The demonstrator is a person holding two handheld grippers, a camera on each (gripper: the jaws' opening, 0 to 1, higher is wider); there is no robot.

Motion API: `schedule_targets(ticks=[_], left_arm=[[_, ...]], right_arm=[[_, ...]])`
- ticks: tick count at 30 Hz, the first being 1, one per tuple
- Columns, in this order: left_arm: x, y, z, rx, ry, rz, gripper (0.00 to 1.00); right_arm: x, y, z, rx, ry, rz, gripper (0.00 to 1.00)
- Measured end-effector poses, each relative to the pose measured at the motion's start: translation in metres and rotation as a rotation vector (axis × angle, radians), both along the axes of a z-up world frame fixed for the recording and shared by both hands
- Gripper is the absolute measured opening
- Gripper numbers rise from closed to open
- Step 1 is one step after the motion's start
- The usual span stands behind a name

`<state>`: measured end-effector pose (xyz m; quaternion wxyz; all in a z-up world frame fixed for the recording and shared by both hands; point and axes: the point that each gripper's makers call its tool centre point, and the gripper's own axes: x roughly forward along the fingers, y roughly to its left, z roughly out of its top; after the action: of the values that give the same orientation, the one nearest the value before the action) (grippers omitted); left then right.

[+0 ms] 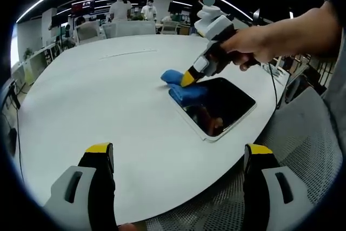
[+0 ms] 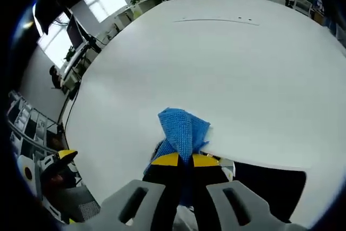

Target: Wipe the mirror surface with the cleaning cloth until all visible marks leave the cleaned area.

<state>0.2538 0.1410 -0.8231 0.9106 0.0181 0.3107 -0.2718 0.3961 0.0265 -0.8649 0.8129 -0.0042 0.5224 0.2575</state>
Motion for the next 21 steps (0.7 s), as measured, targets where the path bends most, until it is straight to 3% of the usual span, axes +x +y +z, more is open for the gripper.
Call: schedule_targets(ticks=[21], left_arm=[[-0.001,-0.001,-0.001,0.001,0.003,-0.008,0.99]], right_arm=[[-0.002,-0.034,-0.001,-0.016,0.017,-0.060,0.01]])
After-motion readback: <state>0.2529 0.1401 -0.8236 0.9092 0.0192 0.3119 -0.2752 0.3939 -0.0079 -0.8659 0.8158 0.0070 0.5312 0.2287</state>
